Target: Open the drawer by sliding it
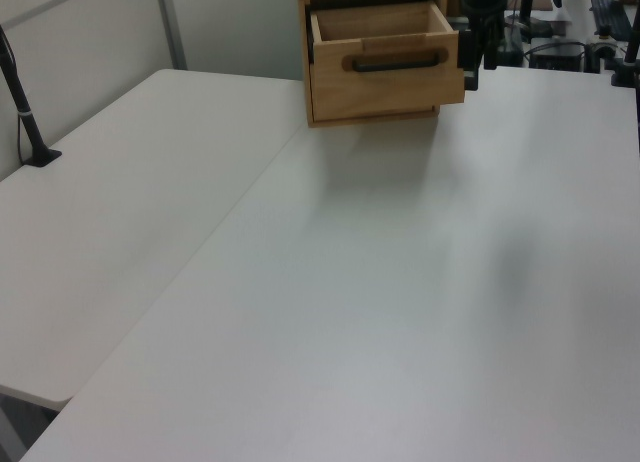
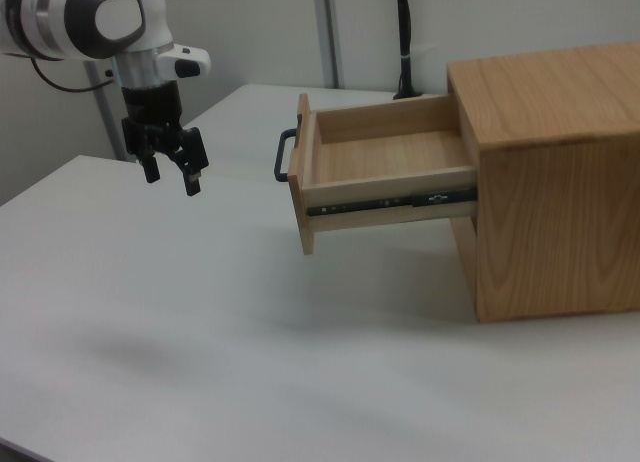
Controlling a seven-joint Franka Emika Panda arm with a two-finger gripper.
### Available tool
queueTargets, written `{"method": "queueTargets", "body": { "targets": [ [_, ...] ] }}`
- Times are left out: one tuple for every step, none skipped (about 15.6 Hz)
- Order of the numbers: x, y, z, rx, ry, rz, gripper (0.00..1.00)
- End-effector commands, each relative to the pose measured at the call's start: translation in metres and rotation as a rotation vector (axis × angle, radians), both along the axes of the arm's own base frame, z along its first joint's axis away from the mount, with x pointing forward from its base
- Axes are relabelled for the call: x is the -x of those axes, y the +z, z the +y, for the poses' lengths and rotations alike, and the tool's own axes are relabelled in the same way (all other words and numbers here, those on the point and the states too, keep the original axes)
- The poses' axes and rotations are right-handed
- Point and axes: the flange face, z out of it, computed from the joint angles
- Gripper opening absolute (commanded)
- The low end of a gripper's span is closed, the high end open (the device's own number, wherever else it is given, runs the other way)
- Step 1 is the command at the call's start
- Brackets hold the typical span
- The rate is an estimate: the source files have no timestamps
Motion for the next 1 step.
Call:
{"method": "queueTargets", "body": {
  "targets": [
    [0.0031,0.0108,-0.0016,-0.020,0.013,-0.001,1.00]
  ]
}}
